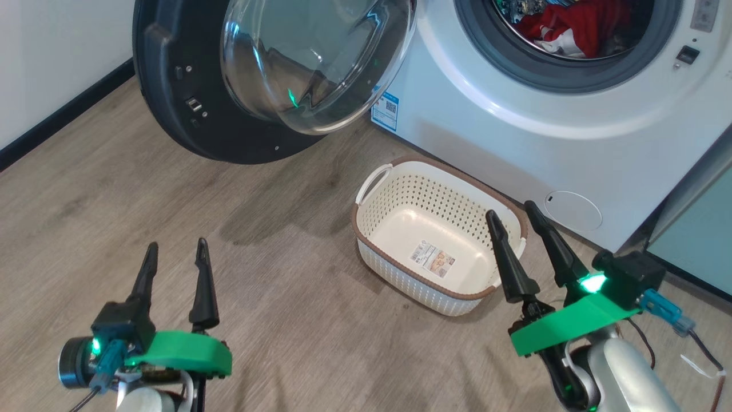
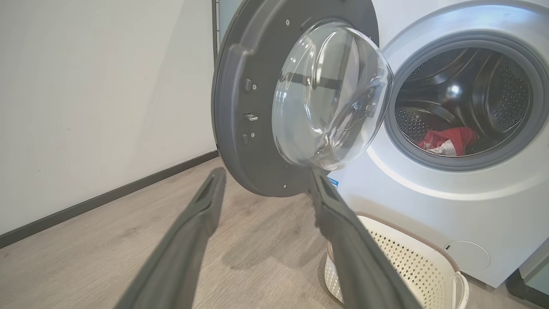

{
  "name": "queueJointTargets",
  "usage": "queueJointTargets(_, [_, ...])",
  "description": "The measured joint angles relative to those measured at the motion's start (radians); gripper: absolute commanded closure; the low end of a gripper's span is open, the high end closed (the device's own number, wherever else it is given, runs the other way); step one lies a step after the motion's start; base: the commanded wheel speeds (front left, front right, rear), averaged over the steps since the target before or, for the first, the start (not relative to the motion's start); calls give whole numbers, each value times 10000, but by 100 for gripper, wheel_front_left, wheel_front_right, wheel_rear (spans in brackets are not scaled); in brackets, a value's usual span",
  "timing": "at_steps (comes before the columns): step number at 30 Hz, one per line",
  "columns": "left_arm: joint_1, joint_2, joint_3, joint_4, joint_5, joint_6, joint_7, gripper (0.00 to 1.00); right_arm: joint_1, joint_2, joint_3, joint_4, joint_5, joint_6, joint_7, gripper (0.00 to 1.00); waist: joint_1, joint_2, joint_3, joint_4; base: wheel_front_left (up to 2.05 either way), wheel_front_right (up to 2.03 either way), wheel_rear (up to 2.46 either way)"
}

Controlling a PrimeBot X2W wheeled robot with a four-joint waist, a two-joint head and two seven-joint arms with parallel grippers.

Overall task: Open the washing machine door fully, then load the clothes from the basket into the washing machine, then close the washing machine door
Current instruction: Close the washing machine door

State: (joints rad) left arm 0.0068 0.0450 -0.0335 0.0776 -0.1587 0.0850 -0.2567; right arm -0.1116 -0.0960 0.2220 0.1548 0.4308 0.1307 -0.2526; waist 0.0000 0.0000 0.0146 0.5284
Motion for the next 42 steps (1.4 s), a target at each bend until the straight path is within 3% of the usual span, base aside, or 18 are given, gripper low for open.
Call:
queueJointTargets(1, [0, 0, 0, -12, 0, -2, 0, 0, 0, 0, 4, -6, 0, 0, 0, 0, 0, 0, -5, -3, 0, 0, 0])
queueJointTargets(2, [0, 0, 0, -27, 0, -27, 0, 33, 0, 0, 10, -13, 0, 0, 2, 0, 0, 0, -6, -3, 0, 0, 0])
queueJointTargets(3, [0, 0, 0, -54, -8, -27, 0, 85, 0, 0, 21, -27, 0, 0, 0, 0, 0, 0, -6, -3, 0, 0, 0])
queueJointTargets(4, [0, 0, 0, -105, -73, -31, 0, 100, 0, -2, 35, -42, 0, 0, 0, 0, 0, 0, -4, -1, 0, 0, 0])
queueJointTargets(13, [-6, 0, 167, -711, -357, -207, 0, 100, 107, -144, -82, -242, -173, 0, 0, 0, -1, 0, 190, -19, 0, 0, 0])
queueJointTargets(17, [-151, -10, 1005, -1053, -711, -232, 0, 100, 419, -313, -242, -558, -385, 0, 0, 0, 0, 0, 415, -44, 0, 0, 0])
queueJointTargets(23, [-1389, 33, 2617, -1592, -685, -802, -2, 100, 396, -867, -58, -1281, -537, 0, 0, 0, 0, 0, 1091, -278, 0, 0, 0])
queueJointTargets(30, [-3571, 1340, 4257, -836, -560, -1532, -6, 100, -132, -1526, 217, -1624, -522, 0, 0, 0, 0, 0, 2182, -845, 0, 0, 0])
queueJointTargets(32, [-4287, 1655, 4732, -290, -725, -1540, -10, 100, -393, -1747, 337, -1682, -533, 0, 0, 0, 0, 0, 2492, -1045, 0, 0, 0])
queueJointTargets(40, [-7060, 3513, 5641, 3300, -1304, -1845, 151, 100, -951, -2236, 771, -1973, -596, 0, 0, 0, 0, 0, 3373, -2082, 0, 0, 0])
queueJointTargets(41, [-7060, 3513, 5641, 3300, -1304, -1845, 151, 100, -951, -2236, 771, -1973, -596, 0, 0, 0, 0, 0, 3373, -2082, 0, 0, 0])
queueJointTargets(42, [-7599, 3684, 5992, 4203, -1722, -1837, 330, 100, -1103, -2245, 861, -2075, -585, 0, 0, 0, 0, 0, 3524, -2344, 0, 0, 0])
